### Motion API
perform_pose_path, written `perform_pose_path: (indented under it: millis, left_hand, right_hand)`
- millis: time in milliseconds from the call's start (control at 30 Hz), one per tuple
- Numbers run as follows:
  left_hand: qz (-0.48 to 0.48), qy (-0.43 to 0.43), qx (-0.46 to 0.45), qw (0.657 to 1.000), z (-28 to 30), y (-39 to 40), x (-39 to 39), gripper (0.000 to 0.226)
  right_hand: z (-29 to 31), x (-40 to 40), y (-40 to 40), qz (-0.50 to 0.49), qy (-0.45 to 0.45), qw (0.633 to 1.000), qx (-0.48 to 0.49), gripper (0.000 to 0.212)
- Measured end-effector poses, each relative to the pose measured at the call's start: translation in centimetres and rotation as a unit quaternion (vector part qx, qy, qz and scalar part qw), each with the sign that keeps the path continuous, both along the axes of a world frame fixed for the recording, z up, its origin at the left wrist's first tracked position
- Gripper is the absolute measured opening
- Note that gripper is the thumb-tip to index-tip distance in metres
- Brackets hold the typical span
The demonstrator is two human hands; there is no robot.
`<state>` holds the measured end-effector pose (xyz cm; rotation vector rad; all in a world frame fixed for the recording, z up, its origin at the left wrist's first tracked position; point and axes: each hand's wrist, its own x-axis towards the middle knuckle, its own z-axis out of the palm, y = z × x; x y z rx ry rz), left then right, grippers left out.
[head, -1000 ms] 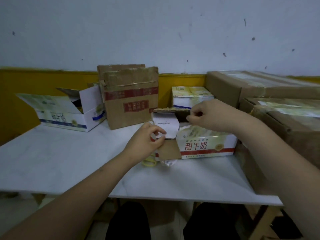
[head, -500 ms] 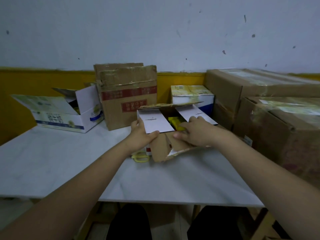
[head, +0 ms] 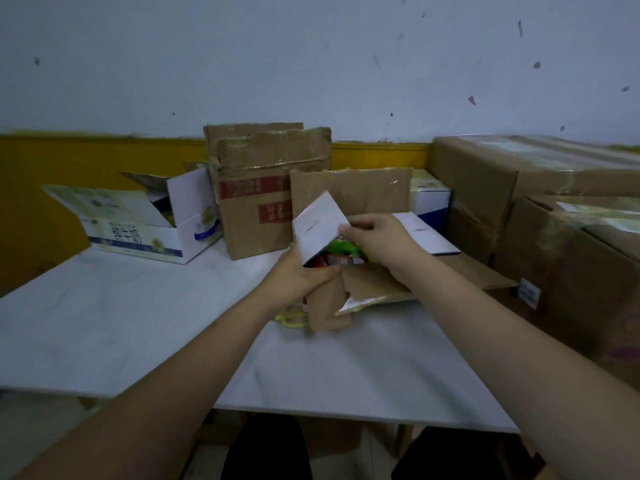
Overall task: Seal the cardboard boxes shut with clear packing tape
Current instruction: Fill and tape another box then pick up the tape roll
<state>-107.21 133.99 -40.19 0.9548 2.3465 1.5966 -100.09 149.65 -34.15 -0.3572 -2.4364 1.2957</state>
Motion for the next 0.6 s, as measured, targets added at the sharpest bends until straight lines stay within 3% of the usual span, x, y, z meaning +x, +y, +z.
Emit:
perform_pose_path:
  millis: [33,100,167,267,367,433,500,600]
  left_hand:
    - [0.001,0.010,-0.009,1.000,0.3,0.3,0.1,0.031]
    - [0.012,0.011,-0.031,0.999,0.9,0.9,0.1,0.015]
    - [0.061,-0.012,-0.027,0.998,1.0,1.2,-0.3,0.030]
    - [0.148,-0.131,0.067,0.978,0.6,1.2,-0.8,0.031]
    - [0.179,-0.208,0.149,0.950,0.1,1.3,-0.4,0.024]
    - [0.197,-0.267,0.200,0.922,-0.4,1.4,0.0,0.024]
    - [0.193,-0.356,0.274,0.872,-0.7,1.3,0.2,0.019]
    - [0.151,-0.448,0.360,0.804,-0.5,1.1,0.5,0.023]
  right_hand:
    - [0.4,-0.2,-0.4,0.024,0.038,0.999,-0.026,0.030]
    - [1.3,-0.6,-1.3,0.082,0.056,0.994,0.037,0.030]
    - [1.3,-0.8,-2.0,0.155,0.003,0.982,0.110,0.035]
    - [-0.2,-0.3,-1.9,0.208,-0.067,0.966,0.137,0.041]
    - [-2.0,0.3,-0.2,0.171,-0.054,0.947,0.266,0.043]
    - [-3.0,1.0,1.1,0.152,-0.067,0.936,0.310,0.039]
    - [-3.7,1.9,2.1,0.124,-0.083,0.930,0.334,0.042]
    - [-4.6,2.9,2.5,0.099,-0.039,0.917,0.385,0.042]
